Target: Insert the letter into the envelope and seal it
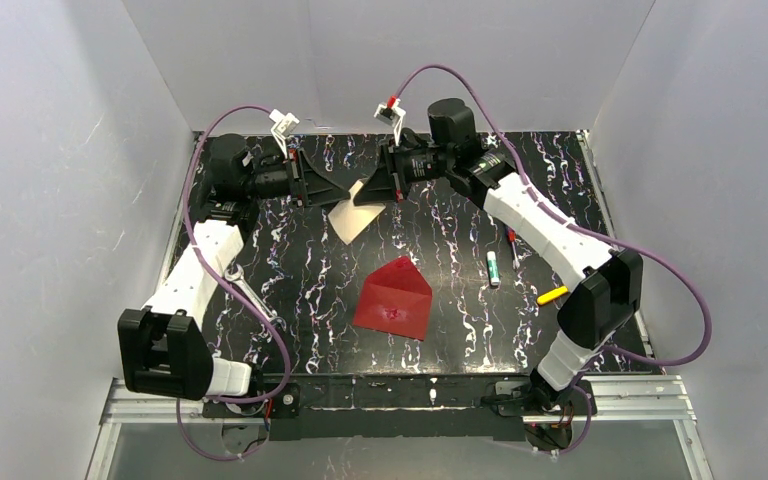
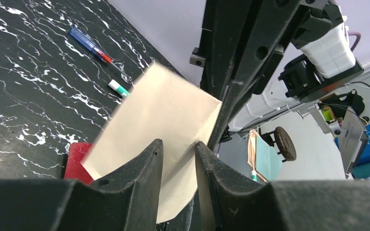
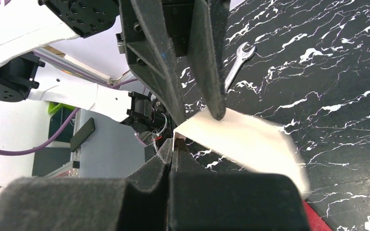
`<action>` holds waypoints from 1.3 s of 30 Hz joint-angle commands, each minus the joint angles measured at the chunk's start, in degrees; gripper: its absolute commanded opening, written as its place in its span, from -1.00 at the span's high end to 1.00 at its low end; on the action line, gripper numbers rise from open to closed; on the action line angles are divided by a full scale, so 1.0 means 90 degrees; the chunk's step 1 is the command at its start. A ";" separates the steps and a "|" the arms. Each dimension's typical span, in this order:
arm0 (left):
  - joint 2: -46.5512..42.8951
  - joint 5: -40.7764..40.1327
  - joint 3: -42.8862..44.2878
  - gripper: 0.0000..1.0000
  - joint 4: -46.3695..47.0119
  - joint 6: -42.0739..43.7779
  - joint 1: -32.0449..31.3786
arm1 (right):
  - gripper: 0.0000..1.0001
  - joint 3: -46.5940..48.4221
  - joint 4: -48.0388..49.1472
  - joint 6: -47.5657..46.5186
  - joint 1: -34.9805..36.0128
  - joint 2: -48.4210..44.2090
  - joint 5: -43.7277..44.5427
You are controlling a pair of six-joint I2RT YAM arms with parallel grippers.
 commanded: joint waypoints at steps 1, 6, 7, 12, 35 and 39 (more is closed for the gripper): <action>-0.0254 0.0471 -0.0042 0.42 0.0038 -0.0085 -0.0030 | 0.97 0.0395 0.0268 0.0118 -0.0003 0.0003 -0.0098; -0.0350 0.0664 -0.0073 0.04 0.0042 -0.0230 -0.0021 | 0.97 0.0409 0.0083 -0.0101 -0.0071 -0.0027 -0.0119; -0.0375 0.0718 -0.0055 -0.06 0.0044 -0.0222 -0.0019 | 0.97 0.0402 0.0036 -0.0177 -0.0082 -0.0031 -0.0182; -0.0362 0.1081 0.0059 0.03 0.0038 -0.0306 -0.0027 | 0.97 0.0375 0.0022 -0.0374 -0.0084 -0.0161 -0.0405; -0.0136 0.1019 0.0262 1.00 0.0050 -0.0413 -0.0060 | 0.81 0.0409 0.1069 0.0924 -0.0335 -0.0086 -0.0388; -0.0195 0.0775 0.0310 1.00 0.0047 -0.0525 -0.0059 | 0.32 0.0075 0.1381 0.1177 -0.0411 -0.0485 0.0332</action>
